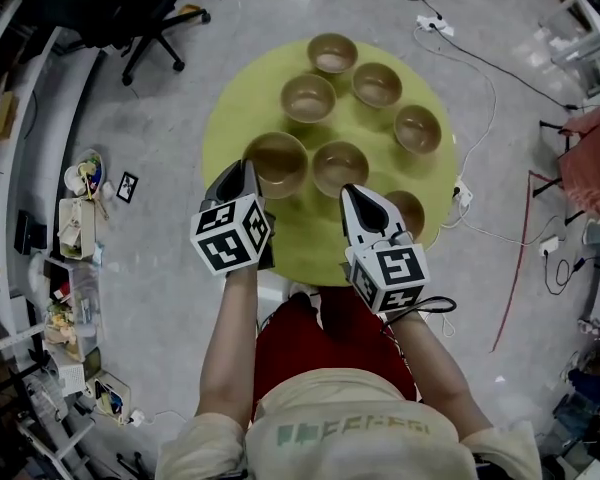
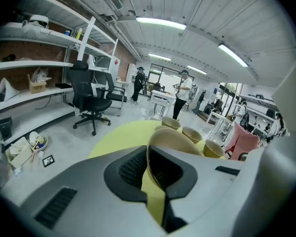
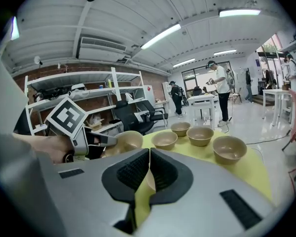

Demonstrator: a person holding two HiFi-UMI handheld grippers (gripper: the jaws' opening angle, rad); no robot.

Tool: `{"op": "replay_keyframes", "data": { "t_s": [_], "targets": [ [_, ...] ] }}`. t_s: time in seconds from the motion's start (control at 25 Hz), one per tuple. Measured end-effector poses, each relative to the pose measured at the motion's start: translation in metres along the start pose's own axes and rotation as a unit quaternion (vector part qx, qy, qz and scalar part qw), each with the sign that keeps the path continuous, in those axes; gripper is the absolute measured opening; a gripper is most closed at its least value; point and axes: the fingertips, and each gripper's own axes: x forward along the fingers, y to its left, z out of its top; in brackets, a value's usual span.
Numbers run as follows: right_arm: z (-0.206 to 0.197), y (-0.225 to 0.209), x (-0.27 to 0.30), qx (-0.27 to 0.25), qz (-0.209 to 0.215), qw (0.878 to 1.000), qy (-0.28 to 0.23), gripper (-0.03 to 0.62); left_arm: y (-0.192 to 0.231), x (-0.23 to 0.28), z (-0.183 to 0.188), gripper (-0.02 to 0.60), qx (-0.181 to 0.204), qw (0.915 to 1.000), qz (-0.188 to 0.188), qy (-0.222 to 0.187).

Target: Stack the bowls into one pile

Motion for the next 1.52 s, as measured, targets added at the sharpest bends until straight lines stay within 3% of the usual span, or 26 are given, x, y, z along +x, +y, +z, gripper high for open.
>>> {"op": "replay_keyframes", "data": {
  "t_s": [0.6,1.52],
  "targets": [
    [0.009,-0.037,-0.040,0.019,-0.055,0.998,-0.034,0.037,-0.065,0.002,0.026,0.034,0.037,0.9974,-0.057,-0.020],
    [0.000,-0.099,-0.094,0.052,-0.137,0.987,-0.062,0.037,-0.163,0.020,0.013,0.034,0.097,0.9852,-0.141,-0.003]
  ]
}}
